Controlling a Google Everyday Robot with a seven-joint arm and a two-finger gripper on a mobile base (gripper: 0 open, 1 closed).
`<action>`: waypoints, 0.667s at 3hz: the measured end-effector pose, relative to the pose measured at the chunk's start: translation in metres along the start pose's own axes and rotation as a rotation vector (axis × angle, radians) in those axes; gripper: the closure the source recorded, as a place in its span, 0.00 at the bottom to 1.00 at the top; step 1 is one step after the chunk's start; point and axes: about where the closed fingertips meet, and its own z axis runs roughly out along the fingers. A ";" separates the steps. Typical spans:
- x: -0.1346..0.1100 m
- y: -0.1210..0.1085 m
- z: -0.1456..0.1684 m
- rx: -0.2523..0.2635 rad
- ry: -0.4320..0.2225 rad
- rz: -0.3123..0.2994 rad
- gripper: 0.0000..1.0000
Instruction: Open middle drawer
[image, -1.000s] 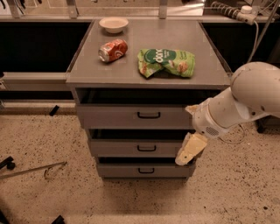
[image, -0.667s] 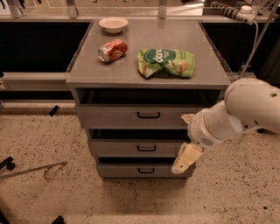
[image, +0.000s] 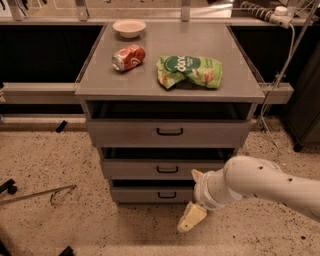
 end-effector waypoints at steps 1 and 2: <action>0.012 0.019 0.053 -0.078 -0.010 0.019 0.00; 0.012 0.021 0.062 -0.073 -0.020 0.026 0.00</action>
Offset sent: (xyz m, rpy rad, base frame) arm -0.0047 0.0173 -0.0424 0.0243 0.0489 0.0193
